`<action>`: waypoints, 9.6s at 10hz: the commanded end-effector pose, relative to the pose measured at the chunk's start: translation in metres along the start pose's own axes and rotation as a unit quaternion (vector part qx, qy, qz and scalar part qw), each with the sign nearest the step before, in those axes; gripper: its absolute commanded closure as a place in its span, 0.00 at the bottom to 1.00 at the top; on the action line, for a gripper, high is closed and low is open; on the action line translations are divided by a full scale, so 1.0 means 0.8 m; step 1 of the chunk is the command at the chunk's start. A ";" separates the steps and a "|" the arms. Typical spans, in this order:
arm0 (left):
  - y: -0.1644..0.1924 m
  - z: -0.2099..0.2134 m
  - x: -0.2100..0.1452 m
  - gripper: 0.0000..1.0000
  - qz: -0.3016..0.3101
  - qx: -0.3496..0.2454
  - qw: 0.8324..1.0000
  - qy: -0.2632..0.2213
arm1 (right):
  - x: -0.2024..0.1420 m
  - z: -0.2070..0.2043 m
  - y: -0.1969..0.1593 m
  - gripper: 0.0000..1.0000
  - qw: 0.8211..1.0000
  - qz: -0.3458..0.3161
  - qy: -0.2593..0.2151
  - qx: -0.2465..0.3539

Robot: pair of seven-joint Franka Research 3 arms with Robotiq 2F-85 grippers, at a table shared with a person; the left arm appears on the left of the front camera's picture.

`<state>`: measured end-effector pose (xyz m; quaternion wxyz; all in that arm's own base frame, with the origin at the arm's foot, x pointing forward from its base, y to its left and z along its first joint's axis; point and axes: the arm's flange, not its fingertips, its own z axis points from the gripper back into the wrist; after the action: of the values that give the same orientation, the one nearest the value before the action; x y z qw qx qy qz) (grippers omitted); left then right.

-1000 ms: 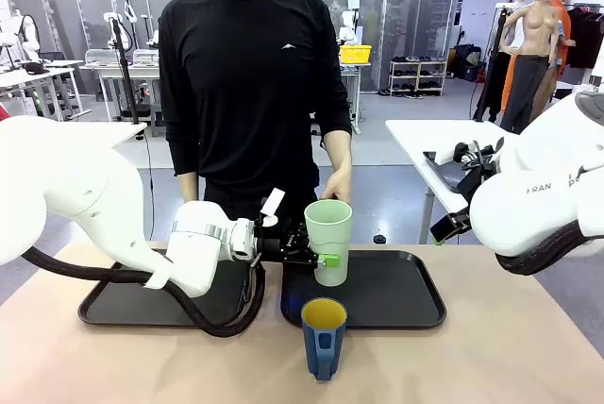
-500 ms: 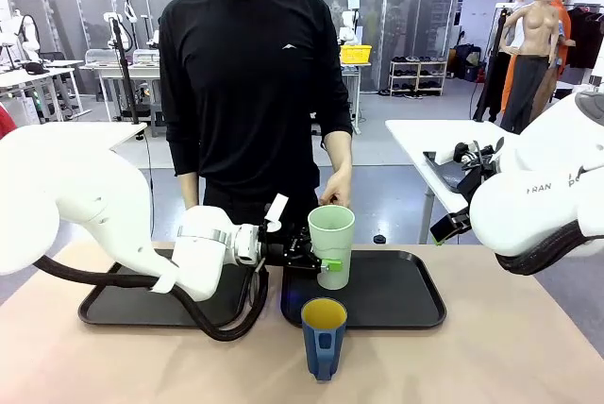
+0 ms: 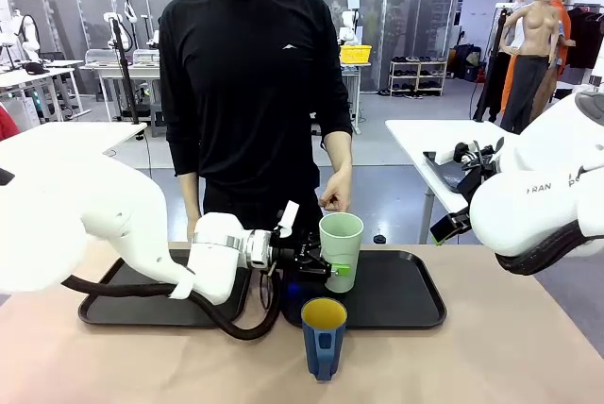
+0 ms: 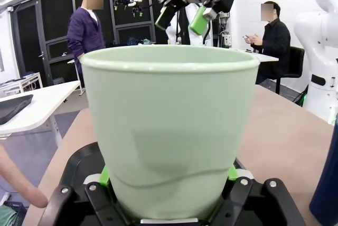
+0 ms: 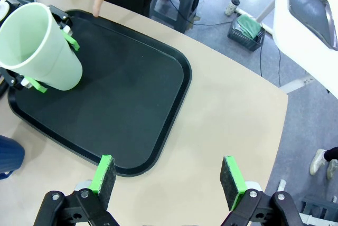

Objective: Sort and store the cups by type.
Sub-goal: Place the picked Reusable plastic cup into the Flat Tray indicated by the person, then pick up the Handle plastic cup and place it into the empty Flat Tray.

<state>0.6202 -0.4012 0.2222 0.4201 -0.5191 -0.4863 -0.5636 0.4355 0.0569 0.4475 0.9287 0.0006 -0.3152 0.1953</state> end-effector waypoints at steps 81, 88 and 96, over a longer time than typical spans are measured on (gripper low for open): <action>-0.320 0.346 0.264 0.00 0.033 0.213 0.841 0.496 | -0.147 -0.005 -0.025 0.00 0.990 0.088 0.101 0.040; -0.320 0.346 0.264 0.00 0.033 0.213 0.841 0.496 | -0.193 -0.017 -0.013 0.00 0.925 0.372 0.066 -0.045; -0.320 0.346 0.264 0.00 0.033 0.213 0.841 0.496 | -0.047 -0.090 -0.043 0.00 0.862 0.497 0.083 0.064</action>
<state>0.3966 -0.0777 0.4008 0.7222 -0.0943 -0.3027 -0.6147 0.4531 0.0220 0.3726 0.7758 -0.1401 -0.2055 0.5799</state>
